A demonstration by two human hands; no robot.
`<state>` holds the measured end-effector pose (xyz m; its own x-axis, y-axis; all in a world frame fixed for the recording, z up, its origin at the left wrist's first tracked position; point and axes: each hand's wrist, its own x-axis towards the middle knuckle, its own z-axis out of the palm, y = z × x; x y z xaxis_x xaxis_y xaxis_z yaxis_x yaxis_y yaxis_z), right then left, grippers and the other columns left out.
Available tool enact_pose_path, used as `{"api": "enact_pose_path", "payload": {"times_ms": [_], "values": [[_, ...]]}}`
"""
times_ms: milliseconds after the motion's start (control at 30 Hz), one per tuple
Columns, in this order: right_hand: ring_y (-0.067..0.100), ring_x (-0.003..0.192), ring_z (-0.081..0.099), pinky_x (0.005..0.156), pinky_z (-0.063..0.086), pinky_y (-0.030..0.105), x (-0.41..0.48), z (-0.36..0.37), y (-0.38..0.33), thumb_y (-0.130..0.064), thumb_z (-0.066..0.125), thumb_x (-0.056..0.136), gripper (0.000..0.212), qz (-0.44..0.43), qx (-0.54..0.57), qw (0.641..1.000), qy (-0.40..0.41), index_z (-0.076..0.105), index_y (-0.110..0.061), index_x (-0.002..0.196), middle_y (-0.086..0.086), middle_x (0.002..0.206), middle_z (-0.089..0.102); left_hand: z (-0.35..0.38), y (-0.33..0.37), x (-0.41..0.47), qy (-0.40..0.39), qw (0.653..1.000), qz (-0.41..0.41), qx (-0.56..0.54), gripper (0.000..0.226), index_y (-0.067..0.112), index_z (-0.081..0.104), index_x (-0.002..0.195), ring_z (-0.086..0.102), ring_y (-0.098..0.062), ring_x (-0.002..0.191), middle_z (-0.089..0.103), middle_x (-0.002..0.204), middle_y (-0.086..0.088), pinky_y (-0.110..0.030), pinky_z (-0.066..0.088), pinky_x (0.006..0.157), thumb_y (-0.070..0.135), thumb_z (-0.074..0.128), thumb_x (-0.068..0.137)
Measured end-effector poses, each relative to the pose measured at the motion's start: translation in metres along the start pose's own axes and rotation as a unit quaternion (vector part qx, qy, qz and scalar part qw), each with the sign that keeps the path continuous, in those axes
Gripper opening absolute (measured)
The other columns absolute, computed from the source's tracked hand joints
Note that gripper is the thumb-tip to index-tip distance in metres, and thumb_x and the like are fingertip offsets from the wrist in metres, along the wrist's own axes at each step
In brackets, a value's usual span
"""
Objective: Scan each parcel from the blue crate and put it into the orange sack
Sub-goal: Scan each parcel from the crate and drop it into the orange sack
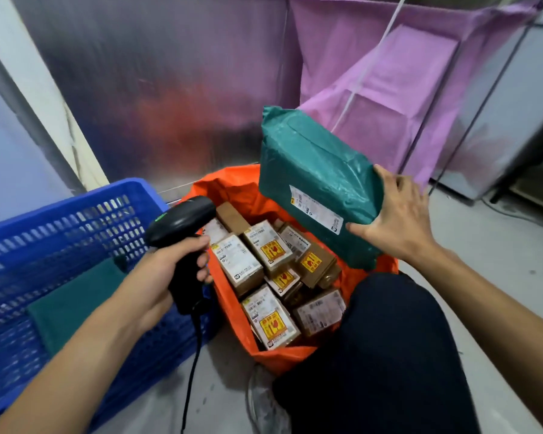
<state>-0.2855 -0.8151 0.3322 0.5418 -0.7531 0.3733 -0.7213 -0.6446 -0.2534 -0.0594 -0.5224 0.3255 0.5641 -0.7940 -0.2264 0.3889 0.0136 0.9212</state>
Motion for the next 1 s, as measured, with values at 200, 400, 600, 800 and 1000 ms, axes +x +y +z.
{"api": "enact_pose_path", "payload": {"times_ms": [200,400,600,800,1000], "values": [[0.037,0.124,0.045,0.112,0.033,0.052,-0.007,0.036,0.013,-0.059,0.084,0.058,0.115,0.023,-0.025,0.999,-0.018,0.029,-0.027,0.155,0.019,0.131,0.045,0.015,-0.024,0.018,-0.01,0.998,-0.057,0.037,0.024,0.007,0.066,0.089,0.046,-0.02,0.053,0.052,0.069,-0.011,-0.034,0.052,0.057,0.019,0.082,0.076],[0.039,0.127,0.042,0.11,0.031,0.053,-0.004,0.065,0.012,-0.059,0.081,0.062,0.11,-0.018,-0.076,0.996,-0.033,0.032,-0.025,0.154,0.021,0.137,0.043,0.022,-0.032,0.036,0.02,0.993,-0.088,0.073,0.026,-0.001,0.063,0.102,0.051,-0.023,0.053,0.065,0.075,-0.015,-0.034,0.049,0.058,0.018,0.075,0.089],[0.042,0.129,0.042,0.111,0.031,0.057,-0.008,0.107,0.006,-0.061,0.081,0.069,0.104,-0.069,-0.137,0.987,-0.042,0.036,-0.022,0.154,0.025,0.139,0.042,0.038,-0.037,0.051,0.027,0.994,-0.099,0.032,0.009,0.005,0.065,0.102,0.049,-0.019,0.051,0.071,0.08,-0.016,-0.035,0.048,0.06,0.012,0.065,0.097],[0.046,0.124,0.049,0.107,0.037,0.059,-0.011,0.151,-0.001,-0.057,0.091,0.059,0.118,-0.043,-0.2,0.976,-0.072,0.037,-0.015,0.155,0.031,0.137,0.047,0.036,-0.045,0.056,0.016,0.993,-0.107,0.041,0.007,0.007,0.066,0.101,0.048,-0.019,0.052,0.073,0.084,-0.018,-0.036,0.049,0.063,0.012,0.067,0.097],[0.046,0.118,0.054,0.097,0.047,0.059,-0.032,0.189,0.001,-0.055,0.097,0.044,0.128,-0.051,-0.214,0.963,-0.157,0.045,-0.009,0.152,0.032,0.131,0.053,0.026,-0.054,0.056,0.027,0.993,-0.109,0.032,0.02,0.006,0.064,0.116,0.047,-0.021,0.052,0.072,0.085,-0.021,-0.037,0.047,0.064,0.011,0.066,0.097]]}}
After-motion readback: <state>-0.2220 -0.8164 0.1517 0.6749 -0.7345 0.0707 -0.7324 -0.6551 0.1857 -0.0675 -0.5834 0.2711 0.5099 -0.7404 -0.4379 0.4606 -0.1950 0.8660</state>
